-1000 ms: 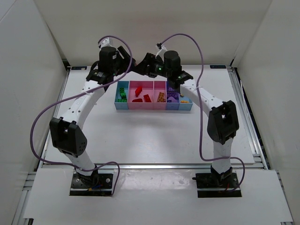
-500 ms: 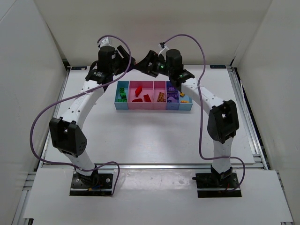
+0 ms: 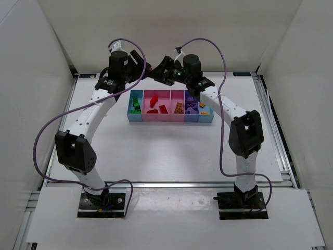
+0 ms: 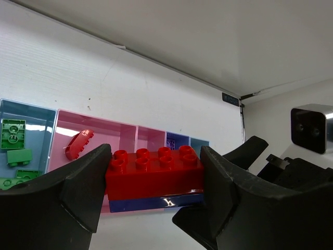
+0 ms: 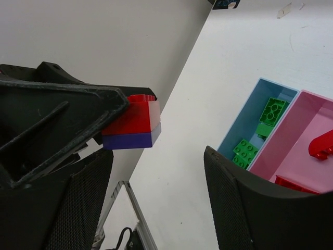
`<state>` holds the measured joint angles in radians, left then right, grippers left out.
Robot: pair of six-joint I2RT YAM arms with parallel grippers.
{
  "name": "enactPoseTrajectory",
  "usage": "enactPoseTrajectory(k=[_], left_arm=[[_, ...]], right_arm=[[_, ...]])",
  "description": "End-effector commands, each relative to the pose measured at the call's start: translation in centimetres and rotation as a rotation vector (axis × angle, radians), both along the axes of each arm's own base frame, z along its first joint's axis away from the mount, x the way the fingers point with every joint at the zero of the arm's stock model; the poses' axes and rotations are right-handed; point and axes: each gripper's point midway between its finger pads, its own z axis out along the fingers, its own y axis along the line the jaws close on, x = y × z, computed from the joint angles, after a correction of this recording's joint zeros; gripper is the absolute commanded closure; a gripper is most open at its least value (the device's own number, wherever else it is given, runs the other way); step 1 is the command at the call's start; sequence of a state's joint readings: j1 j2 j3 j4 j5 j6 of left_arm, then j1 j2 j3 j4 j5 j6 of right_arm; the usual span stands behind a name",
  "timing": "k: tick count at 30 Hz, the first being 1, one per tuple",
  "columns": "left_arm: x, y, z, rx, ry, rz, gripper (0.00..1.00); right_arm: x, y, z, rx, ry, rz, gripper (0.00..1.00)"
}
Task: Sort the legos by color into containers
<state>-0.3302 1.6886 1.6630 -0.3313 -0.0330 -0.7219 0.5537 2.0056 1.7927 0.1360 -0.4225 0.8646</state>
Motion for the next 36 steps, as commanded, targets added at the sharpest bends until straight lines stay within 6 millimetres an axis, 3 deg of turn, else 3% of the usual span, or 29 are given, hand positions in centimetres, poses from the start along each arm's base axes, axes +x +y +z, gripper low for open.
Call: enactPoseTrajectory(k=[1,7,26,31,36], left_arm=[[-1.2,-0.4,1.5,-0.016,-0.025,-0.032,0.90],[-1.1,-0.5,1.2,-0.015,-0.018,-0.031,0.90],[-1.1,-0.4,2.0,0.004,-0.062,-0.042,0.90],[-1.3,-0.6,2.2,0.000,-0.071,-0.066,0.90],[-1.4,-1.2,2.3,0.002,-0.074,-0.102,0.90]], right_arm=[[0.4,0.3,4.1,0.071,-0.100,0.008,0.26],[0.4,0.4,4.7,0.076,-0.122,0.016,0.27],[1.7,-0.4,0.3,0.003,0.090,-0.103,0.21],[1.7,-0.6,0.2,0.001,0.098,-0.109,0.25],[1.5,-0.6,1.4,0.021,0.043,-0.076,0.32]])
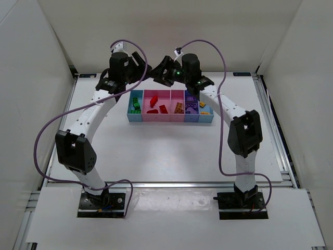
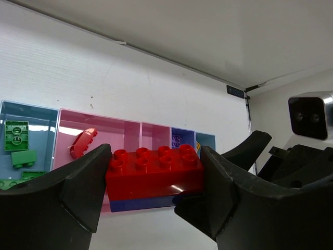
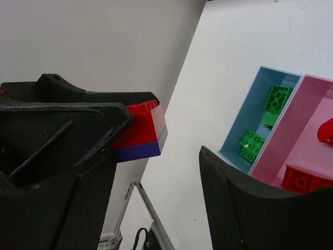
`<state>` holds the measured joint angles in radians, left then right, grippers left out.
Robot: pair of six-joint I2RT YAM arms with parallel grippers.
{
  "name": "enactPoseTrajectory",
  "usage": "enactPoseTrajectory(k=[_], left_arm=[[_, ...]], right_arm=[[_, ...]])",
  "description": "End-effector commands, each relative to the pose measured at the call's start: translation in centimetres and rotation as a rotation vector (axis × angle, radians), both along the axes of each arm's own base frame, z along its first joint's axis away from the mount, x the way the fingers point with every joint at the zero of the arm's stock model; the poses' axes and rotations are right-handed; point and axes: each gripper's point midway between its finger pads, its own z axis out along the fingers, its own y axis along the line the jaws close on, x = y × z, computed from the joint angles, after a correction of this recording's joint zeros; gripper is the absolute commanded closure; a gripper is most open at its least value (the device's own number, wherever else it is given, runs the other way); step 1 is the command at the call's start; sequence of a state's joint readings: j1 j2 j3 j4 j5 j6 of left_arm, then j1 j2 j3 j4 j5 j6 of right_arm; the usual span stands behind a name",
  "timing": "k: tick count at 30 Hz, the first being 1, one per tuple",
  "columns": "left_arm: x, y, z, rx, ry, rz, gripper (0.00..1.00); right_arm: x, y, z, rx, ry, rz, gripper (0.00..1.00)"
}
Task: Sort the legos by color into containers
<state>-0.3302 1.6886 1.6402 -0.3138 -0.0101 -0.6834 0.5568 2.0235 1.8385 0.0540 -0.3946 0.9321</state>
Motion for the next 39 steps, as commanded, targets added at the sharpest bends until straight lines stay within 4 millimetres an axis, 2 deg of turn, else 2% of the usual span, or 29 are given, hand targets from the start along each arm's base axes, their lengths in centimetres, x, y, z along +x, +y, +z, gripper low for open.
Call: enactPoseTrajectory(k=[1,19,39], left_arm=[[-1.3,-1.0,3.1,-0.033,-0.068,-0.073,0.90],[-1.8,-2.0,2.9,-0.010,-0.059,-0.178,0.90],[-2.0,-2.0,0.6,0.001,-0.011,-0.175,0.90]], right_arm=[[1.2,-0.7,2.0,0.019,-0.071,-0.034,0.33],[-0.4,-0.3,4.4,0.044,-0.248,0.085,0.31],[0.5,0.8,5.5,0.063,-0.252,0.024,0.46]])
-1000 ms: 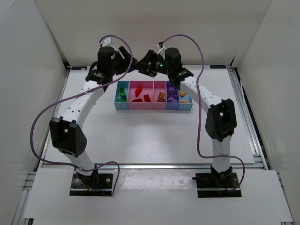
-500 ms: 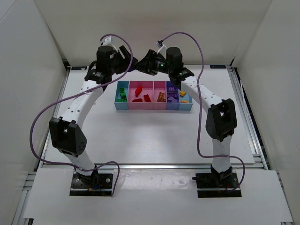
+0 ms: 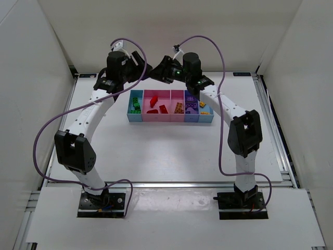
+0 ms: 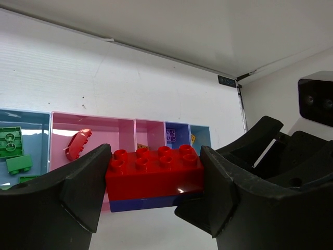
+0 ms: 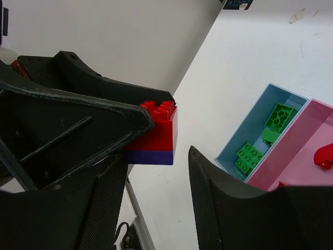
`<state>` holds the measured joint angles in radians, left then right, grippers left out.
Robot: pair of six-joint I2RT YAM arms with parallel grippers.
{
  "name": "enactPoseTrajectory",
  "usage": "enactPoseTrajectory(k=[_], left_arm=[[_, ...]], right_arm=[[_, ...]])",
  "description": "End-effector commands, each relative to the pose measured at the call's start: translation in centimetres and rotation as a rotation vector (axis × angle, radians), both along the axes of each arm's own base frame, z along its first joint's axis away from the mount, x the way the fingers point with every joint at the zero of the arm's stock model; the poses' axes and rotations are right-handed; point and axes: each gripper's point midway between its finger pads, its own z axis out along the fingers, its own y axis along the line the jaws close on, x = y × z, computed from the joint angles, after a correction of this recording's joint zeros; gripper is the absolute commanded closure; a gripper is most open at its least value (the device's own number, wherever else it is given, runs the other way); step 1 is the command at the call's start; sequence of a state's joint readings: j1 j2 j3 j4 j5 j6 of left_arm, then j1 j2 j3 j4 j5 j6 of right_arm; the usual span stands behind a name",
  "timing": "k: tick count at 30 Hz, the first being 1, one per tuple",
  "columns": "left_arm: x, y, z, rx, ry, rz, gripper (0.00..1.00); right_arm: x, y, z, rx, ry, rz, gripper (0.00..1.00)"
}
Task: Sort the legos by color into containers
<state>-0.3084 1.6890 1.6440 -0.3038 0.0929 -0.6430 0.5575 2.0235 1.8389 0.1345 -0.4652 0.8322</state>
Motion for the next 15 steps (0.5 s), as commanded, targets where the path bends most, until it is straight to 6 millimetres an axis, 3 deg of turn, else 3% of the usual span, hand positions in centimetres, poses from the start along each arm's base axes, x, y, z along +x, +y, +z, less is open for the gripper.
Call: enactPoseTrajectory(k=[1,11,15], left_arm=[[-1.74,-1.53,-0.02,0.001,0.009,-0.086,0.90],[-1.84,-1.68,-0.38,0.008,0.017,-0.104,0.90],[-1.96,-1.78,-0.55,0.014,0.022,-0.112,0.90]], right_arm=[[1.19,0.36,4.19,0.070,-0.105,-0.058,0.46],[1.49,0.80,4.33,0.072,-0.131,-0.045,0.49],[1.30,0.97,4.36,0.066,-0.159,-0.023,0.56]])
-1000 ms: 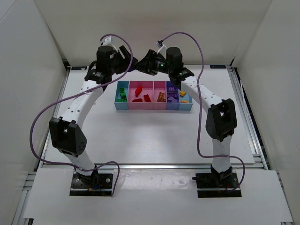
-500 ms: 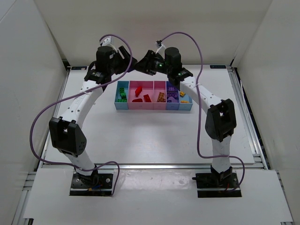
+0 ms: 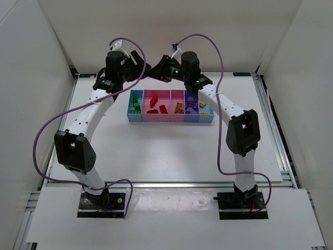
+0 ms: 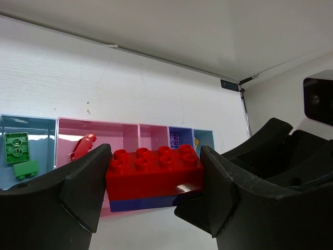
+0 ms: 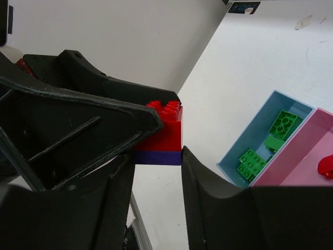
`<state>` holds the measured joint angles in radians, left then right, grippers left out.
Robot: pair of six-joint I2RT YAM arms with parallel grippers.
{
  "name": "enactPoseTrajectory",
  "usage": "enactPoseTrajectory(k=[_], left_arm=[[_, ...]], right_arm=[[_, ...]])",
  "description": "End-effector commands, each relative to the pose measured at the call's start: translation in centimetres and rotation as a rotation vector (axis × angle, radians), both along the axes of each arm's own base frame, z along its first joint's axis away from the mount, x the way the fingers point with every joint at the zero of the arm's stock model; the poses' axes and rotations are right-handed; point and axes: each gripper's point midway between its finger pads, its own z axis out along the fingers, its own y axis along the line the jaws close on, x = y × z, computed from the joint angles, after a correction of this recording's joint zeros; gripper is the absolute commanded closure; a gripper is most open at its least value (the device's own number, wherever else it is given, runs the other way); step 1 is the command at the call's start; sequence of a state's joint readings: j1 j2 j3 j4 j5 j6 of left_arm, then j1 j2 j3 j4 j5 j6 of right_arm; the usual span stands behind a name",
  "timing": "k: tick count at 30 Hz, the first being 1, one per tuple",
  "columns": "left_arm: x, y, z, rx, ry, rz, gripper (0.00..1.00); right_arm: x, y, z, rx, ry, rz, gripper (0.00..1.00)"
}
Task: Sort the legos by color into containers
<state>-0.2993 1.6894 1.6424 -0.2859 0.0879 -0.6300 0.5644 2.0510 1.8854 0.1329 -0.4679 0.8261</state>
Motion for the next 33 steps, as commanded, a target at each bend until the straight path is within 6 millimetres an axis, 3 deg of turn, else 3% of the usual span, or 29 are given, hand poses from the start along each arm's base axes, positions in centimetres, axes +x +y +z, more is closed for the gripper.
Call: enactPoseTrajectory(k=[1,6,10,12,21,33], left_arm=[[-2.4,-2.3,-0.9,0.005,0.045,-0.122,0.90],[-2.0,-2.0,-1.1,-0.007,0.049,-0.089,0.90],[-1.1,-1.5,-1.0,-0.004,0.031,-0.047,0.90],[-0.7,-1.2,-0.6,-0.001,0.014,-0.024,0.90],[1.8,2.6,1.3,0.072,-0.070,0.182,0.90],[3.6,5.2,3.0,0.139,-0.138,0.298,0.90]], right_arm=[[0.9,0.4,3.9,0.061,-0.147,-0.028,0.58],[0.4,0.2,3.9,0.055,-0.144,-0.025,0.87],[-0.5,0.1,3.6,0.052,-0.116,-0.013,0.99],[-1.1,0.2,2.5,0.042,-0.088,-0.007,1.00],[-3.5,-0.5,1.5,0.020,-0.048,0.015,1.00],[-5.5,-1.7,0.1,-0.031,-0.076,0.063,1.00]])
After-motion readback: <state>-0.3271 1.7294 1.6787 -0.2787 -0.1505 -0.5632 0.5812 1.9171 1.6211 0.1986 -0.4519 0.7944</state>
